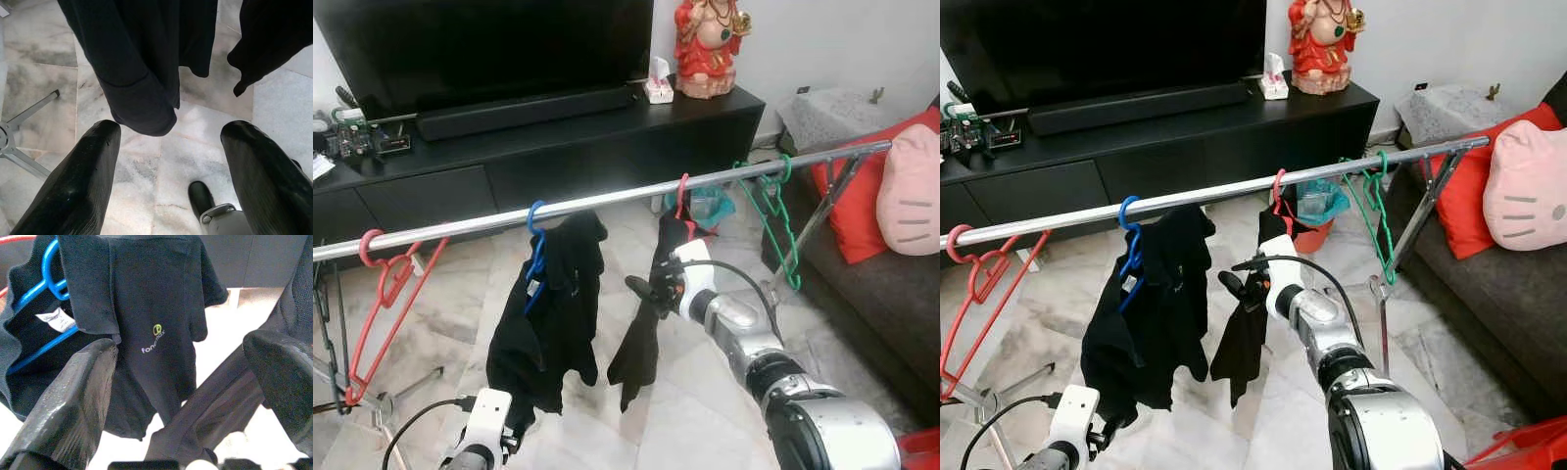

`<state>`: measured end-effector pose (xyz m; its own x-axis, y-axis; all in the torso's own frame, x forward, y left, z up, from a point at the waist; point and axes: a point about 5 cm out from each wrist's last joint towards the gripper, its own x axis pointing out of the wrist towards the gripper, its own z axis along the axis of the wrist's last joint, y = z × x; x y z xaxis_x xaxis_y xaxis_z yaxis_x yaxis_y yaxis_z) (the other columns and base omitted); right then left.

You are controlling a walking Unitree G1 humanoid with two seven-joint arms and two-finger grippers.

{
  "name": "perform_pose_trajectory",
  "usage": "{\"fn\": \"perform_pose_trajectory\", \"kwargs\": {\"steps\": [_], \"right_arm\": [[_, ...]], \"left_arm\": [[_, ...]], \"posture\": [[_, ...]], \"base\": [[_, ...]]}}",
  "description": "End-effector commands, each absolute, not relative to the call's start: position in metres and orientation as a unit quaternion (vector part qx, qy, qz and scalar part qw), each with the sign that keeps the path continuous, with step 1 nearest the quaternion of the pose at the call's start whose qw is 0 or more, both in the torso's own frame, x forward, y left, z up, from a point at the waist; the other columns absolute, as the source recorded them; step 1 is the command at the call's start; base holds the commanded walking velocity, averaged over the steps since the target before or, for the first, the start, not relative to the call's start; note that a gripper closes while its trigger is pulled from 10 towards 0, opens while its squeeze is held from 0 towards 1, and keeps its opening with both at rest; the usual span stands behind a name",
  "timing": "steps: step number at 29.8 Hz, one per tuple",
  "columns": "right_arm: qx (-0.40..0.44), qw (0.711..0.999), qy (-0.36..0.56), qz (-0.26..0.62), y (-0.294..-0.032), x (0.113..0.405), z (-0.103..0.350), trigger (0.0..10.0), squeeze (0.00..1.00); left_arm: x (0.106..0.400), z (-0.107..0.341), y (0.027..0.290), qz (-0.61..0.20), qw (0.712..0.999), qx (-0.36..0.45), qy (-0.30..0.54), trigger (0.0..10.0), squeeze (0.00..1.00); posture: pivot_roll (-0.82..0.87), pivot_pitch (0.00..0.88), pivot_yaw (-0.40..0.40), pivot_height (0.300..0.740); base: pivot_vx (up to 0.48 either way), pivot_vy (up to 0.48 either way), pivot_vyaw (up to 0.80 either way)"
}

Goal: Hang hanger

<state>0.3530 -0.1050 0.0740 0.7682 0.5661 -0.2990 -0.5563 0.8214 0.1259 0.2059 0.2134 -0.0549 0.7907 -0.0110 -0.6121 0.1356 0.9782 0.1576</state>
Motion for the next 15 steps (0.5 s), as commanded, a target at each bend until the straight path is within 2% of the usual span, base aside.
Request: {"fn": "perform_pose_trajectory", "kwargs": {"steps": [1,6,11,15], "right_arm": [[0.013,0.941,0.167,0.293,-0.107,0.356,0.077,10.0,0.0],[0.005,0.943,0.18,0.279,-0.11,0.357,0.075,10.0,0.0],[-0.004,0.959,0.229,0.165,-0.135,0.353,0.059,10.0,0.0],[0.0,0.96,0.248,0.132,-0.141,0.348,0.051,10.0,0.0]], "left_arm": [[0.203,-0.058,0.211,-0.044,0.937,0.103,0.329,10.0,0.0],[0.203,-0.058,0.211,-0.044,0.937,0.103,0.33,10.0,0.0],[0.204,-0.058,0.208,-0.045,0.937,0.1,0.331,10.0,0.0],[0.206,-0.057,0.207,-0.044,0.938,0.1,0.328,10.0,0.0]], "posture": [[0.05,0.0,-0.039,0.74],[0.05,0.0,-0.04,0.74],[0.05,0.0,-0.043,0.74],[0.05,0.0,-0.045,0.74]], "base": [[0.0,0.0,0.0],[0.0,0.0,0.0],[0.0,0.0,0.0],[0.0,0.0,0.0]]}}
